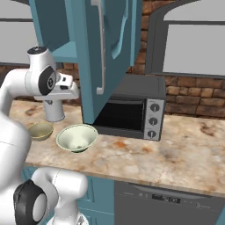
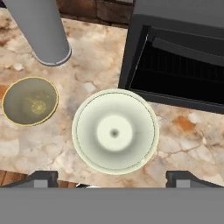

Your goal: Pick up the bowls on the counter and stack them on top of one another in the open cabinet. Place the smaller bowl on top of the larger bowl.

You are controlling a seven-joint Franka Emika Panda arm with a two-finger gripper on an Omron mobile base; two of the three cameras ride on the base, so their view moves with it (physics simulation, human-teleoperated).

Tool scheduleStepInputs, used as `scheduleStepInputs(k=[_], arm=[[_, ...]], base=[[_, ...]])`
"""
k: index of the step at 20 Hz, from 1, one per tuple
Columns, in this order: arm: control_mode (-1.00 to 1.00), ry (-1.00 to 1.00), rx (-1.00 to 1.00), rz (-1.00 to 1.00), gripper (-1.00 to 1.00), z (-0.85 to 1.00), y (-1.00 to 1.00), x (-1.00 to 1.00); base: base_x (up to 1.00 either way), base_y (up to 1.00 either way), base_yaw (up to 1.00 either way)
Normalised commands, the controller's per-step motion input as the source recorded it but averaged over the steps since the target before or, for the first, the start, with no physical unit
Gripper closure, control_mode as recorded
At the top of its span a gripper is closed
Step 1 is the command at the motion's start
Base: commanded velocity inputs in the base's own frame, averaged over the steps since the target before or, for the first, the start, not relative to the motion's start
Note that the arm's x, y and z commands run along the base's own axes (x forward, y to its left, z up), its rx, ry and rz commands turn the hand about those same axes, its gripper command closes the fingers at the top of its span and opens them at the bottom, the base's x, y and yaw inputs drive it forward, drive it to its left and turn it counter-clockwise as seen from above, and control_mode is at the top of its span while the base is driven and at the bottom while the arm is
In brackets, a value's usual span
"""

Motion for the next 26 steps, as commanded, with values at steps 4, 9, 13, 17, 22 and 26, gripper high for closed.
scheduleStepInputs(k=[4,9,13,17,22,26], arm=[[-1.00,0.00,-0.07,0.05,-1.00,-0.08,0.32,-0.22],[-1.00,0.00,-0.07,0.03,-1.00,-0.18,0.34,-0.21],[-1.00,0.00,-0.07,0.01,-1.00,-0.31,0.30,-0.16],[-1.00,0.00,-0.06,0.00,-1.00,-0.32,0.25,-0.19],[-1.00,0.00,-0.05,0.00,-1.00,-0.32,0.27,-0.22],[-1.00,0.00,-0.05,0.01,-1.00,-0.27,0.32,-0.23]], base=[[0.00,0.00,0.00],[0.00,0.00,0.00],[0.00,0.00,0.00],[0.00,0.00,0.00],[0.00,0.00,0.00],[0.00,0.00,0.00]])
